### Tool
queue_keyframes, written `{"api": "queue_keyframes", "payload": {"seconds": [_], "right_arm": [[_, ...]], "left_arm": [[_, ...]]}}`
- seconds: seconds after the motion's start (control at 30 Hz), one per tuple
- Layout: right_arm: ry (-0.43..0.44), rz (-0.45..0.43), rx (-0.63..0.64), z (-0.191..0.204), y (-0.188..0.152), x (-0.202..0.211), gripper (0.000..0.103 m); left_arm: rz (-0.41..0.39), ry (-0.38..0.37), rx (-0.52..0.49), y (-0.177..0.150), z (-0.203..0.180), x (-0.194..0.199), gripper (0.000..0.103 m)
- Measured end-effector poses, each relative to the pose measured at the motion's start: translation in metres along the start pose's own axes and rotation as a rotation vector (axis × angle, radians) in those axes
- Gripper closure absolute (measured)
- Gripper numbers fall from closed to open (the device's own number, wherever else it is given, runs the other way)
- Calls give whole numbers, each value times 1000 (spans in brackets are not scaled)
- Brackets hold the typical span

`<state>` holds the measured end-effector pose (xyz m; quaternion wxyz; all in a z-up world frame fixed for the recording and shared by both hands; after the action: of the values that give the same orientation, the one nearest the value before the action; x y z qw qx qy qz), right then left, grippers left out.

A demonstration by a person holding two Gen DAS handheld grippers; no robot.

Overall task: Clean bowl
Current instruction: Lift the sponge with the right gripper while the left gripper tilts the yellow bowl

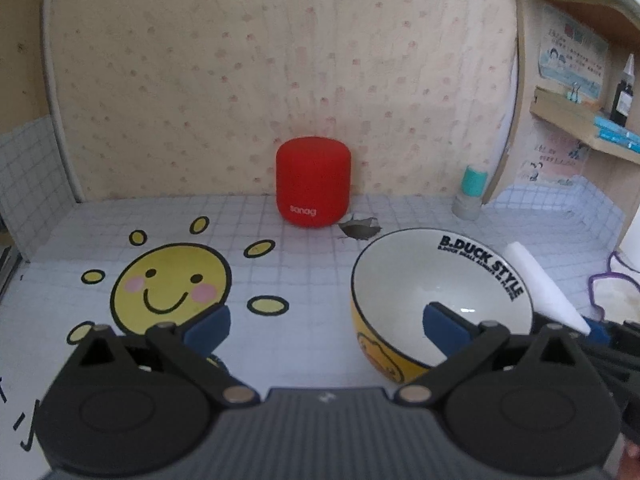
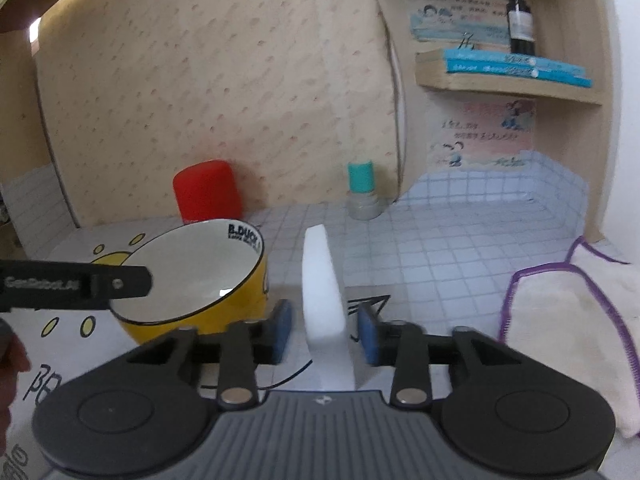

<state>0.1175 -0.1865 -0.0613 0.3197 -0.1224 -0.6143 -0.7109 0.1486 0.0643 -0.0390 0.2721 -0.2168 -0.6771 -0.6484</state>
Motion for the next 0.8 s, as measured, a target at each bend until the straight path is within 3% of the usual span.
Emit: {"api": "queue_keyframes", "payload": {"seconds": [0.43,0.8], "right_arm": [[-19,-61,-17,-9,5,14,86],[10,-98,6,0,11,24,86]], "left_arm": [[32,-14,-4,-4,-9,-15,0],[70,-63,69,-6,-4,-33,0]]}}
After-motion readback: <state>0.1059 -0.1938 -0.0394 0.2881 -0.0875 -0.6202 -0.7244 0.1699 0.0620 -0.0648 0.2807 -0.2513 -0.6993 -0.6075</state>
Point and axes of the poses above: each gripper's, at about its wrist camera, not at the fingertips, and x roughly against the way its jaws point, z to its left, y to its top, the point moved 7 cm from there along -x, roughly the way its jaws point
